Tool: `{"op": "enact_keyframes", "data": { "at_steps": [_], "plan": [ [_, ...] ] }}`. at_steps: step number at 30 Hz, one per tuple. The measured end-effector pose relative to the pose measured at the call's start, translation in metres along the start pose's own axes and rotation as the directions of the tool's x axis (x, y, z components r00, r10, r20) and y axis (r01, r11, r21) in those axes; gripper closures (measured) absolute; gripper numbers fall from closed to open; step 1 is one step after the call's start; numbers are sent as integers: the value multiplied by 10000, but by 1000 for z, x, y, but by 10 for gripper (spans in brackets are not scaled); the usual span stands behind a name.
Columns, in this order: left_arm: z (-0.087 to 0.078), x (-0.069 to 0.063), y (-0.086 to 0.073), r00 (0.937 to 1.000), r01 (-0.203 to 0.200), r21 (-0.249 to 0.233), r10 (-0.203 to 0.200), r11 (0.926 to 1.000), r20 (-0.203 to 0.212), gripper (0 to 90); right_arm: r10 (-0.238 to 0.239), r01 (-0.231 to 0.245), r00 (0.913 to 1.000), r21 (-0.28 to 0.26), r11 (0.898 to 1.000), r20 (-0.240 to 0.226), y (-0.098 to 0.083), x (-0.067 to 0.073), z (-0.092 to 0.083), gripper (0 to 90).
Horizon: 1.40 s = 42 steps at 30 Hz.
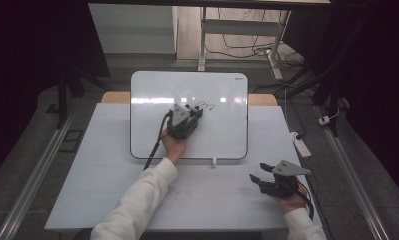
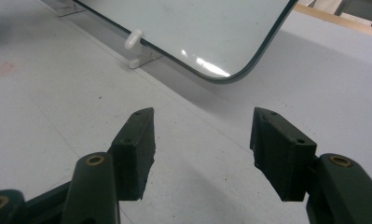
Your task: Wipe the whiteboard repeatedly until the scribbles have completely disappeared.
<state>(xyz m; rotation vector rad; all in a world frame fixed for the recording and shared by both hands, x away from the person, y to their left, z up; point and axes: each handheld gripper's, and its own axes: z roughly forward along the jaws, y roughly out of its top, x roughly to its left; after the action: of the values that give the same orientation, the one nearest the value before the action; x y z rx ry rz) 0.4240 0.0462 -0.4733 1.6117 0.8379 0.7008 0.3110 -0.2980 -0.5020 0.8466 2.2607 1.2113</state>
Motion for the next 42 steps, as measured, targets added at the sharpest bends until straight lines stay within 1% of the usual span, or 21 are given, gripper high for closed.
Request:
{"op": "enact_keyframes", "data": {
  "at_steps": [2, 3, 4, 5, 6, 8, 10, 12, 13, 16, 17, 20, 24, 25, 26, 29, 32, 35, 38, 41, 42],
  "plan": [
    [-4, 4, 0, 9998, -180, 22, 180, 9998, -119, 788, 5, -5, 10000, 18, 10000, 8, 0, 0, 0, 403],
    [-8, 11, 1, 9995, -91, -2, 91, 10000, -293, 788, 22, -22, 10000, 35, 10000, -20, -1, -1, 0, 403],
    [-8, 11, 1, 9995, -91, -2, 91, 10000, -293, 788, 28, -28, 10000, 37, 10000, -16, -1, -1, 0, 403],
    [-12, 21, 1, 9991, 105, -57, -107, 9999, -406, 787, 19, -19, 10000, 46, 10000, -16, -1, -1, 0, 403],
    [-19, 34, 2, 9974, 496, -175, -504, 9986, -511, 787, 24, -24, 10000, 49, 10000, -22, -1, -1, 0, 403],
    [-20, 36, 2, 9969, 613, -215, -623, 9979, -473, 788, 11, -11, 10000, 37, 10000, -36, -1, -1, 1, 403],
    [-16, 30, 2, 9975, 537, -204, -545, 9984, -440, 787, 11, -11, 10000, 30, 10000, -50, -1, 0, 1, 403],
    [-5, 14, 0, 9992, 339, -216, -343, 9992, -183, 788, -14, 15, 10000, 46, 10000, -30, 0, 1, 1, 403],
    [-3, 12, 2, 9993, 291, -231, -295, 9993, -212, 788, -31, 31, 10000, 56, 10000, -38, 0, 1, 1, 403],
    [-1, 17, 6, 9988, 376, -346, -386, 9987, -302, 788, -4, 4, 10000, 32, 10000, -1, 0, 0, 0, 402],
    [-1, 26, 11, 9969, 683, -450, -700, 9967, -371, 788, 36, -36, 10000, 39, 10000, -5, -1, -1, 0, 402],
    [3, 26, 14, 9967, 685, -474, -704, 9965, -398, 788, 37, -37, 10000, 73, 10000, -24, -2, -1, 1, 402],
    [17, 10, 14, 9969, 780, -594, -784, 9952, -39, 787, 2, -1, 10000, 119, 9999, -52, -2, -1, 2, 402],
    [24, 0, 13, 9971, 746, -528, -736, 9958, 200, 788, 13, -12, 10000, 119, 9999, -58, -2, -1, 2, 402],
    [24, 0, 13, 9971, 746, -528, -736, 9958, 200, 788, 13, -12, 10000, 119, 9999, -58, -2, -1, 2, 402],
    [32, -12, 15, 9965, 664, -377, -643, 9971, 535, 788, 42, -42, 10000, 104, 9999, -42, -2, -2, 1, 402],
    [30, -7, 17, 9974, 555, -348, -538, 9979, 470, 788, 58, -58, 10000, 73, 10000, -28, -2, -2, 0, 402],
    [24, 2, 19, 9975, 657, -376, -648, 9971, 266, 788, 29, -29, 10000, 107, 9999, -32, -3, -3, 0, 401],
    [25, 0, 19, 9980, 584, -351, -576, 9977, 246, 788, 56, -55, 10000, 87, 9999, -30, -3, -2, 0, 401],
    [35, -24, 13, 9974, 187, -145, -176, 9997, 698, 788, 22, -22, 10000, 85, 10000, -23, -2, -1, 0, 401],
    [35, -24, 13, 9974, 187, -145, -176, 9997, 698, 788, 9, -9, 10000, 66, 10000, 3, -2, -1, 0, 401]
  ]
}}
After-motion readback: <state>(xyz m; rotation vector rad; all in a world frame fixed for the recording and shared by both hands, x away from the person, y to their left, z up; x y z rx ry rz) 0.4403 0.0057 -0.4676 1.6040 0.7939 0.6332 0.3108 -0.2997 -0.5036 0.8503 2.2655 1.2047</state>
